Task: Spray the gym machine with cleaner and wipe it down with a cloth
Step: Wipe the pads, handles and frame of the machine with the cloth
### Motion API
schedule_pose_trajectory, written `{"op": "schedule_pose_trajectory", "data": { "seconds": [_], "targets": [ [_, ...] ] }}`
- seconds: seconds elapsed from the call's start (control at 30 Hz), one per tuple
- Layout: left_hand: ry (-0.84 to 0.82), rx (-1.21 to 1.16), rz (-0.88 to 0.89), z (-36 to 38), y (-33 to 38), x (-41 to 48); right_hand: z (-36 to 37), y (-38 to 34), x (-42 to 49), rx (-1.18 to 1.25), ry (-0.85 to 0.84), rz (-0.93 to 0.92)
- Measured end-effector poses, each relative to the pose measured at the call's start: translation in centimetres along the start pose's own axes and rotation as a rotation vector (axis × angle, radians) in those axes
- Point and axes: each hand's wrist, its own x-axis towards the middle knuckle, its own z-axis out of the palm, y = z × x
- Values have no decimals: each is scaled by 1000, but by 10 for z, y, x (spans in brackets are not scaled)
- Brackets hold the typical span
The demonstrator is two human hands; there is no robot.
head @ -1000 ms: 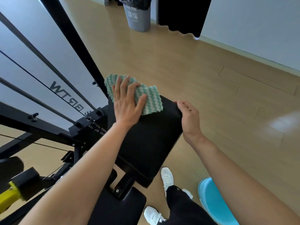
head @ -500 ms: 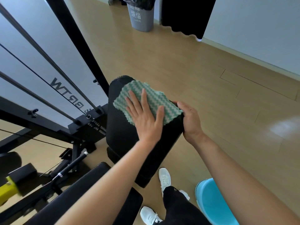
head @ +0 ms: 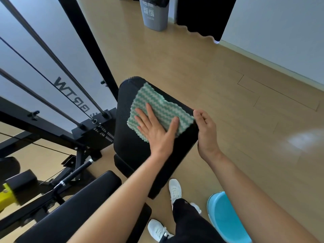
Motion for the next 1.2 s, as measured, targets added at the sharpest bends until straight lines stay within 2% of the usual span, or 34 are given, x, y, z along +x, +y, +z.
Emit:
{"op": "schedule_pose_trajectory", "data": {
  "seconds": [0.13,0.33,0.53,0.67,0.77,0.97,1.2],
  "targets": [
    [38,-45,-68,-28,-10,45,4,6,-13,-172,32,-155],
    [92,-64,-134,-43,-36,67,15,14,-12,-218,168,-190],
    [-22,-86,-143,-17,-53,3,20,15,-12,-239,224,-250],
    [-154,-88,-192,9,-69,-63,20,16,-12,-248,222,-262],
    [-203,-125,-233,12,-74,-79,19,17,-11,-237,206,-266],
    [-106,-193,-285,-19,-69,-27,17,21,-9,-226,214,-281],
    [-16,-174,-201,-56,-46,58,22,20,-10,-244,236,-324]
  ]
}}
